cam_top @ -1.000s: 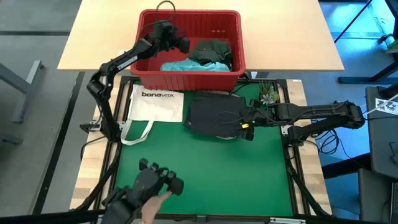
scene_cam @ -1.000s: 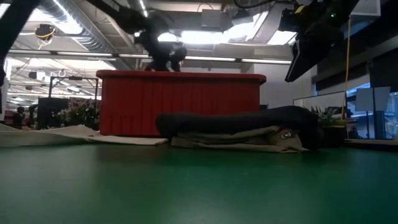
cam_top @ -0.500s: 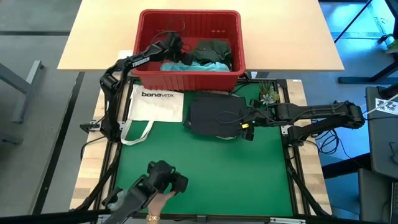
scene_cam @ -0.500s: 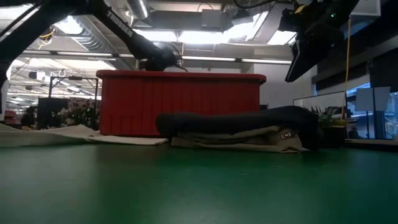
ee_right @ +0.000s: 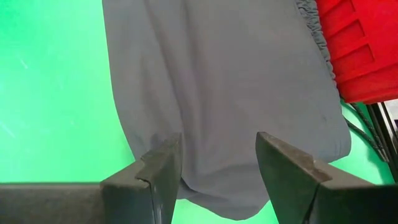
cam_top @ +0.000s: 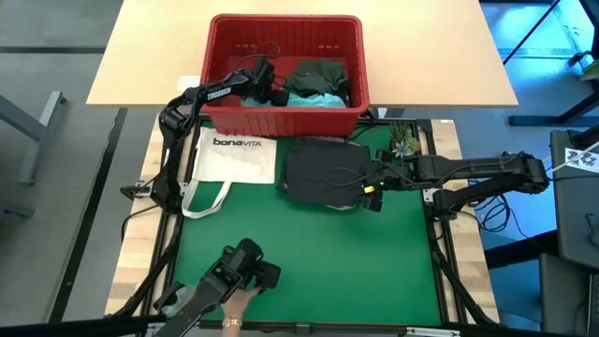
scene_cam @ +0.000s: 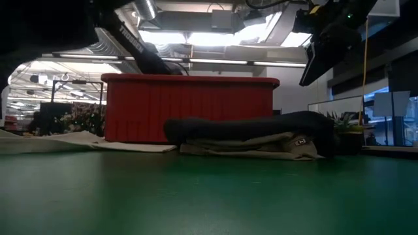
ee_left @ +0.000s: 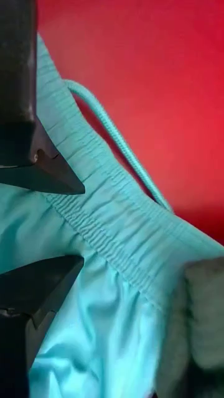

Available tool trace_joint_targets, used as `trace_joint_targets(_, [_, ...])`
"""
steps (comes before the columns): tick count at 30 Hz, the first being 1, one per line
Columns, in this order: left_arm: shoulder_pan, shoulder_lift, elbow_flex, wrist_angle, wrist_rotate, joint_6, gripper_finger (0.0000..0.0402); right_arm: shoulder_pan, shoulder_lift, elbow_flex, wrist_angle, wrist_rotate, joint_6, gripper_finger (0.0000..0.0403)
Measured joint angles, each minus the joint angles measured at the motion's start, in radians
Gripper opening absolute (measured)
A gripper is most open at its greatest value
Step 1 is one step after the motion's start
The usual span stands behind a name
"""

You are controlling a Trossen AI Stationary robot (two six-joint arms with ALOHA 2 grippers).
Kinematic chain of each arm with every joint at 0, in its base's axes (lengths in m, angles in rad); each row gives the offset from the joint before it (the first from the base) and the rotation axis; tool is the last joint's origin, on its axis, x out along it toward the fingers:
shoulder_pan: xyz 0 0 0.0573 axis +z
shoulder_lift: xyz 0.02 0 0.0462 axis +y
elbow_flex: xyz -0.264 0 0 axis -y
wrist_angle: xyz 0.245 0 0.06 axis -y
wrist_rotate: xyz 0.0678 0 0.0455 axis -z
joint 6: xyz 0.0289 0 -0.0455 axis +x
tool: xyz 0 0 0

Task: Fold Laundry from Bin
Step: Remove the light blue shorts from the red laundry bin

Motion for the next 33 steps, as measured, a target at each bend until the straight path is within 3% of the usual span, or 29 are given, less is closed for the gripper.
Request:
trace_joint_targets(7, [0.0, 0.019, 0.001, 0.007, 0.013, 0.004, 0.0168, 0.0, 0.0, 0.0, 0.0, 0.0, 0.0, 0.0202])
trace_joint_targets(12, [0.0, 0.022, 0.001, 0.008, 0.016, 0.01, 0.0147, 0.0, 0.0, 0.0, 0.0, 0.0, 0.0, 0.0202])
trace_joint_targets(22, [0.0, 0.023, 0.001, 0.01, 0.042, 0.007, 0.0013, 0.0, 0.0, 0.0, 0.0, 0.0, 0.0, 0.0202])
trace_joint_targets(33, [-0.003, -0.026, -0.002, 0.064, 0.069, 0.003, 0.0002, 0.0, 0.0, 0.0, 0.0, 0.0, 0.0, 0.0202])
